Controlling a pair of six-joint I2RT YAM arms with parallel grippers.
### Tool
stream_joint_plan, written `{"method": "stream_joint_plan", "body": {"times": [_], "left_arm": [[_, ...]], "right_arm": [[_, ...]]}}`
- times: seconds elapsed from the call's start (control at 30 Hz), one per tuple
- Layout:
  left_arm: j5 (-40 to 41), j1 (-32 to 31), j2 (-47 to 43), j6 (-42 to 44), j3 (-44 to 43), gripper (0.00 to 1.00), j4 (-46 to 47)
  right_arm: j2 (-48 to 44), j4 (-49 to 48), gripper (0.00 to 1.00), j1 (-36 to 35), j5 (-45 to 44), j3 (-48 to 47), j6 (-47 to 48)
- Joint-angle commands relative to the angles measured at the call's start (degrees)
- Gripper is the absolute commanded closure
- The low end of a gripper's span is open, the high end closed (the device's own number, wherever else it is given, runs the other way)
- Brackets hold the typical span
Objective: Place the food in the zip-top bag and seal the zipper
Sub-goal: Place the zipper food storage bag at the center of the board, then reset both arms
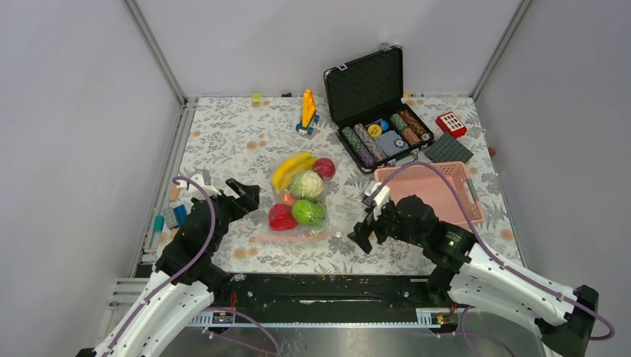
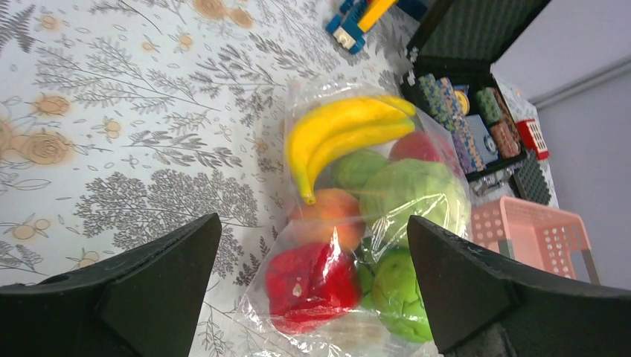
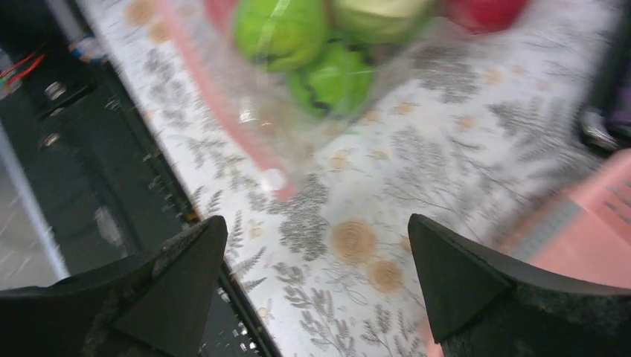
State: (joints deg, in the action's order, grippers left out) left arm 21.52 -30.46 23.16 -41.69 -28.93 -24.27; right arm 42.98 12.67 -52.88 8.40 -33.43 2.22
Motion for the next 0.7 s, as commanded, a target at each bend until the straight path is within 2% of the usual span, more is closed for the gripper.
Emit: {"method": "stream_joint_plan", "body": {"times": [0.0,0.13,0.17,0.27,0.43,0.57,0.67], "left_arm": [[5.7,0.2,-1.6,-0.9,-2.4,0.01,0.9],[6.8,0.1,-1.2,-0.8,-2.2,0.01,1.1],[7.4,0.1,-0.9,-0.9,-2.2,0.01,1.1],[8.0,0.1,0.4,-0.7,-2.9,0.01,0.9],[9.6,0.1,1.0,0.0,-2.9,0.01,0.7],[11.3,0.1,1.2,0.6,-2.1,0.01,1.2],[12.0,0.1,1.5,1.3,-2.2,0.01,0.9]], "right_arm": [[-4.8,6.0,0.00,-0.2,-26.0,0.1,-9.0],[-6.0,11.6,0.00,0.9,-45.7,-2.1,-18.4],[-5.8,13.2,0.00,2.1,-47.3,-3.1,-20.7],[-4.9,17.9,0.00,11.5,-44.8,-5.3,-28.3],[-7.0,22.0,0.00,28.8,-43.0,-4.6,-34.9],[-7.0,23.2,0.00,38.5,-40.2,-4.2,-35.6],[-5.3,25.6,0.00,41.7,-42.3,-5.1,-37.5]]}}
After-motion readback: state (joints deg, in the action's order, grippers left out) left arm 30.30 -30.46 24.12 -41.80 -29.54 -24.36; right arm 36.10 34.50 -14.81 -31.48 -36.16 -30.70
